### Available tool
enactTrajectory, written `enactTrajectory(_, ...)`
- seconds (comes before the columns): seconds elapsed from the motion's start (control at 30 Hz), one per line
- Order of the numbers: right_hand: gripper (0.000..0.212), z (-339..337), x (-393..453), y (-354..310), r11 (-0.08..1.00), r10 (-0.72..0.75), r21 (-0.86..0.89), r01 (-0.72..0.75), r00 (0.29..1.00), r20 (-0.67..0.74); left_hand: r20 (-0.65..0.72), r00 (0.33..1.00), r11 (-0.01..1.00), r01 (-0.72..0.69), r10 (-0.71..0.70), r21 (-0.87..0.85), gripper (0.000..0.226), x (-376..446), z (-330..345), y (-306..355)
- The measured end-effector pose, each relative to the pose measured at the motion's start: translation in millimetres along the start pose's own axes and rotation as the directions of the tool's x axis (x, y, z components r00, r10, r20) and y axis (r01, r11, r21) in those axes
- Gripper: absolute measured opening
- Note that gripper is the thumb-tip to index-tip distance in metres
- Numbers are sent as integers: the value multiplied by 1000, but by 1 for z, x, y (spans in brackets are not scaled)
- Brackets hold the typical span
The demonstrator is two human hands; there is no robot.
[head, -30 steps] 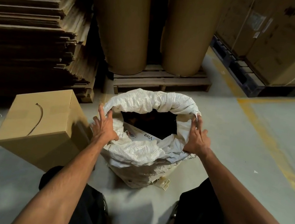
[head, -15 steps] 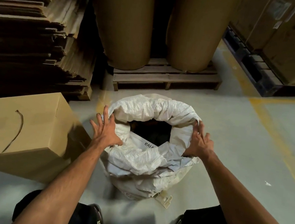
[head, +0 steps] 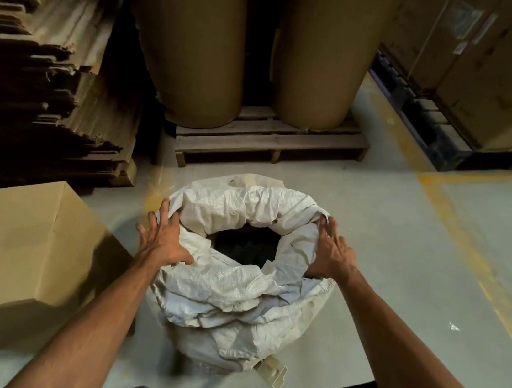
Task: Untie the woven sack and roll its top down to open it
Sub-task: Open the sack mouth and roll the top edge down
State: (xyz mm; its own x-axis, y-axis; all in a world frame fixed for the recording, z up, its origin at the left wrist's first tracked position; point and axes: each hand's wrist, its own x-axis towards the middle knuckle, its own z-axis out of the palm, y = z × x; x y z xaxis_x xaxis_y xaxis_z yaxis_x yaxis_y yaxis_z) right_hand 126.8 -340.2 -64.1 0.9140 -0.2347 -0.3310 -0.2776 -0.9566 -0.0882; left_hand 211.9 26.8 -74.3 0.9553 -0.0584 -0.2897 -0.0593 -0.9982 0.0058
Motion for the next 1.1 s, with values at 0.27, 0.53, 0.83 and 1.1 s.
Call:
enactTrajectory(0.27,157,11,5,4,1000,17,-7,-17,1000,3,159,987,990,-4,27,-144,139,10,0,-10)
enactTrajectory(0.53,77,32,-56,-37,842,-416,223,491,855,-310,-508,810,874,-442,293,-202,37,-60,-8,18)
enactTrajectory(0.83,70,46,-88,-81,865,-500,58,498,865,38,185,824,842,-506,536,-186,76,-116,11,61)
enactTrajectory(1.1,68,72,-102,-81,883,-466,-135,449,810,-355,-395,653,748,-645,646,156,10,-126,35,74)
